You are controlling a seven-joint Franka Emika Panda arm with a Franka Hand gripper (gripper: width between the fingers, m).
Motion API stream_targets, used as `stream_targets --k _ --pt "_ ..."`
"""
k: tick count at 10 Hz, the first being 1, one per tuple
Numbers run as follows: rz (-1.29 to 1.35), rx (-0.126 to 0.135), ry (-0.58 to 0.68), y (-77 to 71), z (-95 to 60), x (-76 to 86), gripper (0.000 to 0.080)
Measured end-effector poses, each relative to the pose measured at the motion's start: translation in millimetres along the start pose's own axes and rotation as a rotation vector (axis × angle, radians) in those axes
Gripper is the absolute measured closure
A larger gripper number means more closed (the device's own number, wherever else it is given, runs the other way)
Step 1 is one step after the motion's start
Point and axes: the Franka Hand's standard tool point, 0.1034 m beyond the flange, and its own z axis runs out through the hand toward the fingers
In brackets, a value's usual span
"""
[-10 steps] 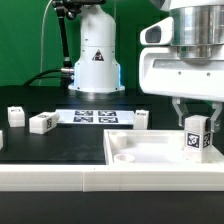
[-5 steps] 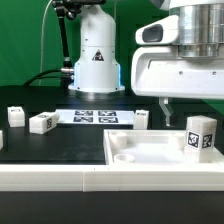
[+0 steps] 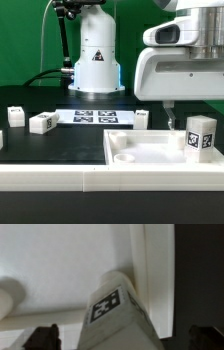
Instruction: Assemble one leg
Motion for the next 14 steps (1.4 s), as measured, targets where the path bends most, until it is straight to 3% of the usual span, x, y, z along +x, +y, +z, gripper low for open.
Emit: stream_targets --k 2,4,5,6,7,8,9,11,14 --pt "-0.164 -0.026 0.002 -3.6 -1.3 0.3 0.0151" --pt "-0.247 -0.035 0.005 -4.1 -1.4 0.9 0.0151" --pt "-0.248 -0.035 0.005 -3.7 -1.4 0.9 0.0245" --pt "-0.247 -0.035 0.005 -3.7 -1.4 0.9 0.0426" --pt "-0.247 -0.035 0.005 -3.5 -1.4 0.9 0.0426" --pt "-0.239 -0.034 0.005 -3.6 -1.4 1.0 0.0510" --pt "-0.224 -0.033 0.003 -1.0 -1.6 1.3 0.0510" --pt "-0.085 -0.011 0.000 7.2 -1.3 1.8 0.0510" --pt "0.300 0.034 0.017 5.8 -0.4 1.8 0.0510"
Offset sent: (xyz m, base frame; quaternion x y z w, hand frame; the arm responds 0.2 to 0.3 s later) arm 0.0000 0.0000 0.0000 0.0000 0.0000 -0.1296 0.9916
